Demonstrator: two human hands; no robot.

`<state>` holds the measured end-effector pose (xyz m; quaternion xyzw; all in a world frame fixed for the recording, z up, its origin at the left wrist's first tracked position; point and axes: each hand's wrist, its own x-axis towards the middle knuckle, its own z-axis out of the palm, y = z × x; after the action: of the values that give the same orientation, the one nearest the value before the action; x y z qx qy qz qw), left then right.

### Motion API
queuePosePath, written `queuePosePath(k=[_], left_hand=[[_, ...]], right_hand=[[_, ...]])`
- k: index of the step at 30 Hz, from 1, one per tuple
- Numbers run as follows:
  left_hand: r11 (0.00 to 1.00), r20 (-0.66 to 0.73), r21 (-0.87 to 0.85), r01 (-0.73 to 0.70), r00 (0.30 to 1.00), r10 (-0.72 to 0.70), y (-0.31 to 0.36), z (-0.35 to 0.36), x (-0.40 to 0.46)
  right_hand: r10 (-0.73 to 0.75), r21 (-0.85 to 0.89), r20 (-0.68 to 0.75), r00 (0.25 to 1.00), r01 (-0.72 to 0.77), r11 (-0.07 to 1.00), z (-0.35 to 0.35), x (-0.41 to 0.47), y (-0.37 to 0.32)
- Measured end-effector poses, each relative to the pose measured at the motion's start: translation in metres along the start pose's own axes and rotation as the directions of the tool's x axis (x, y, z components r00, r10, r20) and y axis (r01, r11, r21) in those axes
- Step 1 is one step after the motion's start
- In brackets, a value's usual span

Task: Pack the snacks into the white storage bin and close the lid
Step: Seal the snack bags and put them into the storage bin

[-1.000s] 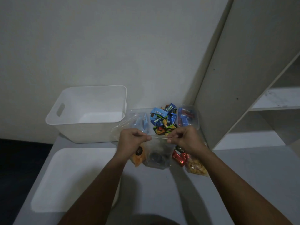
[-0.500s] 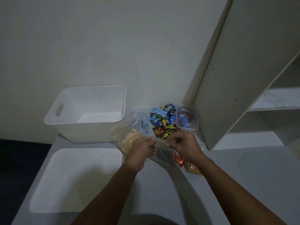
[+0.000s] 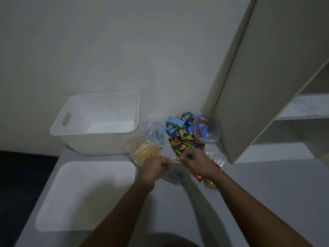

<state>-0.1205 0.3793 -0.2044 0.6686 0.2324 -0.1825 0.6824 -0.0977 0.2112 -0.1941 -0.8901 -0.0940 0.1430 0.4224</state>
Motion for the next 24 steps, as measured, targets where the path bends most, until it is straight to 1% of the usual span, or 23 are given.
queuePosePath(k=[2,3,5,6,7,10,11,12,14,17,19,21,22,24], left_hand=[[0.999,-0.063,0.041,0.014,0.998,-0.011,0.0,-0.003,0.001],[0.998,-0.116,0.056,-0.001,0.993,0.007,0.0,-0.004,0.002],[0.991,-0.246,0.119,-0.063,0.965,0.091,-0.002,-0.009,0.004],[0.987,-0.278,0.13,-0.096,0.952,0.129,-0.002,-0.01,0.003],[0.986,-0.268,0.123,-0.117,0.952,0.147,-0.002,-0.012,0.003],[0.983,-0.159,0.061,-0.17,0.971,0.178,-0.001,-0.018,0.003],[0.978,-0.128,0.071,-0.195,0.971,0.203,-0.001,-0.021,0.002],[0.97,-0.116,0.097,-0.224,0.965,0.234,-0.002,-0.024,0.002],[0.956,-0.155,0.139,-0.26,0.947,0.28,-0.008,-0.028,0.002],[0.964,-0.3,0.115,-0.239,0.917,0.263,-0.013,-0.03,0.002],[0.979,-0.386,0.061,-0.193,0.9,0.201,-0.015,-0.033,0.006],[0.988,-0.441,0.025,-0.152,0.885,0.147,-0.017,-0.035,0.01],[0.989,-0.467,0.022,-0.146,0.873,0.139,-0.019,-0.036,0.013],[0.986,-0.518,0.09,-0.144,0.838,0.169,-0.019,-0.037,0.016]], right_hand=[[-0.026,-0.04,0.025,0.999,0.027,0.999,0.0,0.003,-0.005],[-0.037,-0.048,0.039,0.999,0.039,0.998,-0.001,0.004,-0.008],[-0.049,-0.048,0.069,0.996,0.053,0.997,-0.003,0.006,-0.013],[-0.05,-0.042,0.085,0.995,0.054,0.998,-0.004,0.008,-0.014],[-0.047,-0.034,0.101,0.994,0.05,0.998,-0.005,0.01,-0.016],[-0.051,-0.019,0.12,0.991,0.053,0.998,-0.009,0.019,-0.019],[-0.049,-0.02,0.122,0.991,0.052,0.998,-0.01,0.023,-0.019],[-0.041,-0.021,0.117,0.992,0.043,0.999,-0.01,0.028,-0.018],[-0.03,-0.005,0.071,0.997,0.03,1.0,-0.008,0.036,-0.02],[-0.035,0.055,-0.021,0.999,0.036,0.998,-0.001,0.045,-0.025],[-0.014,0.127,-0.05,0.999,0.021,0.992,0.005,0.051,-0.028],[0.002,0.139,-0.07,0.998,0.008,0.99,0.011,0.058,-0.029],[0.009,0.127,-0.073,0.997,0.0,0.992,0.014,0.06,-0.028],[0.018,0.114,-0.08,0.997,-0.009,0.993,0.017,0.063,-0.028]])
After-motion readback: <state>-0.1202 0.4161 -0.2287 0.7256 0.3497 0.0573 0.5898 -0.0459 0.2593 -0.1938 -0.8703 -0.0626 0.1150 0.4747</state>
